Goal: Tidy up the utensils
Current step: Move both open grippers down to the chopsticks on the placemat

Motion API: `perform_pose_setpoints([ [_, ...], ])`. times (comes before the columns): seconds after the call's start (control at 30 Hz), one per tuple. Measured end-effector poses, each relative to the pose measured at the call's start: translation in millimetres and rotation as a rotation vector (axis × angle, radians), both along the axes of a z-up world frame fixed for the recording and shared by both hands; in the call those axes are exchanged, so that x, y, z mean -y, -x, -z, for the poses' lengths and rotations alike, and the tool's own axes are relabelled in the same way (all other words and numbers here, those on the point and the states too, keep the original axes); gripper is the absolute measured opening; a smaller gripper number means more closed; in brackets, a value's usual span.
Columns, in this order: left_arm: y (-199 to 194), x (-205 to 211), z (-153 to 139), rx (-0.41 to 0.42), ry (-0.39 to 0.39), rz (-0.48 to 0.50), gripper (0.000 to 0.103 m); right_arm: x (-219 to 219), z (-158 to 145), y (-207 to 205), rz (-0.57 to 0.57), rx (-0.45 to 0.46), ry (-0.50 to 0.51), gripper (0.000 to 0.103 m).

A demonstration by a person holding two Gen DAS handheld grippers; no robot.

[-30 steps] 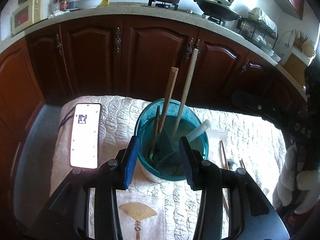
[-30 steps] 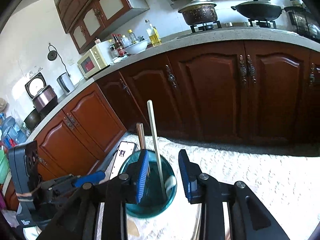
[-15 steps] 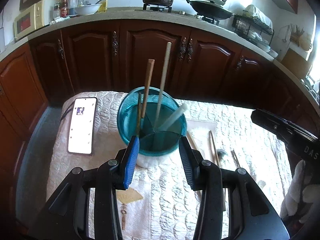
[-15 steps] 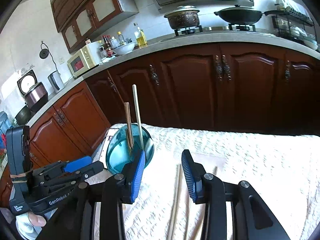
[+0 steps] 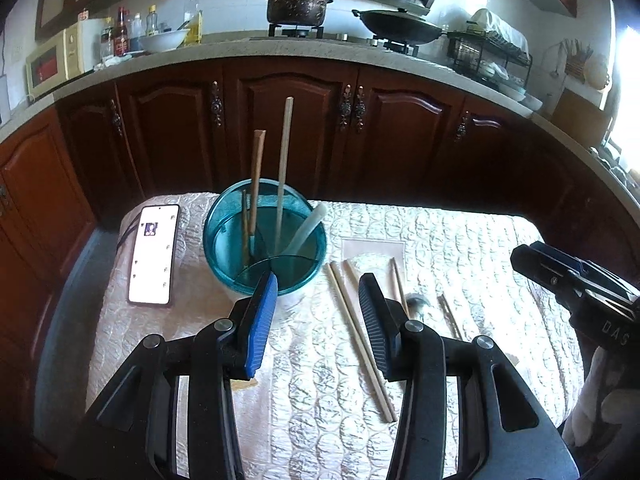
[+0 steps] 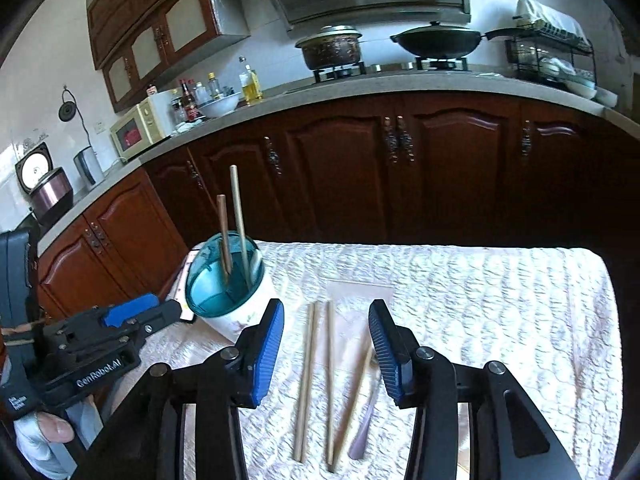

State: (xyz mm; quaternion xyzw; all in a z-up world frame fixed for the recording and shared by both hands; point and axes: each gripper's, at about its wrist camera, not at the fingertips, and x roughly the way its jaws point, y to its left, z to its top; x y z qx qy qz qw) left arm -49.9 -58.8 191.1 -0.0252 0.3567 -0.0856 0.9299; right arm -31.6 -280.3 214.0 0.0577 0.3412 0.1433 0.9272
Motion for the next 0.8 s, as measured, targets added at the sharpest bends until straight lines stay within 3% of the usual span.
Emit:
perform_pose_setpoints([
  [0.47, 6, 25, -6, 0.015, 0.004, 0.042, 0.056, 28, -4, 15, 0.046, -0.002, 0.041, 0.045],
  [0.8, -2, 27, 10, -0.026, -0.001, 0.059, 0.056, 35, 10, 8, 0.059, -0.043, 0.045, 0.048],
])
